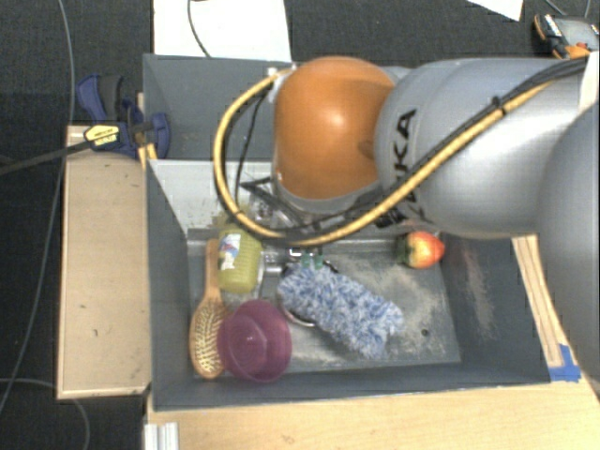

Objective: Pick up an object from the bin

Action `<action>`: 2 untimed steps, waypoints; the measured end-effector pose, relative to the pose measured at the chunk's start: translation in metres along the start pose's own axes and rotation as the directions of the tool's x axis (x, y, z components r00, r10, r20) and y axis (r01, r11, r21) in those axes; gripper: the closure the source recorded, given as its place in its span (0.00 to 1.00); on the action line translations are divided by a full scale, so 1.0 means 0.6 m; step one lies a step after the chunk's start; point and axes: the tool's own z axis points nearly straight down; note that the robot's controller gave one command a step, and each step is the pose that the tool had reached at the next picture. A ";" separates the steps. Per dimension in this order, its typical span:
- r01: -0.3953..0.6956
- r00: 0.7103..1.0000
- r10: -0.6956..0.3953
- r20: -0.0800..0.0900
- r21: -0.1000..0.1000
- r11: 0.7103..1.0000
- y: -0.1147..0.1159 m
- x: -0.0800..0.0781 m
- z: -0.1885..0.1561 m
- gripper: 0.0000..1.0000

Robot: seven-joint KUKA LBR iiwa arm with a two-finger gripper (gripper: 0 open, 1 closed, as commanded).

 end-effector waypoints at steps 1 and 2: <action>0.018 1.000 -0.018 -0.003 0.001 1.000 0.018 0.005 0.107 0.00; 0.038 0.999 -0.038 0.009 -0.003 0.999 -0.005 0.035 0.122 0.00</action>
Offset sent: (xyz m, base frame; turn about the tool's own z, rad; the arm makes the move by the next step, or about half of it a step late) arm -0.0207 -0.0018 -0.0729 -0.0418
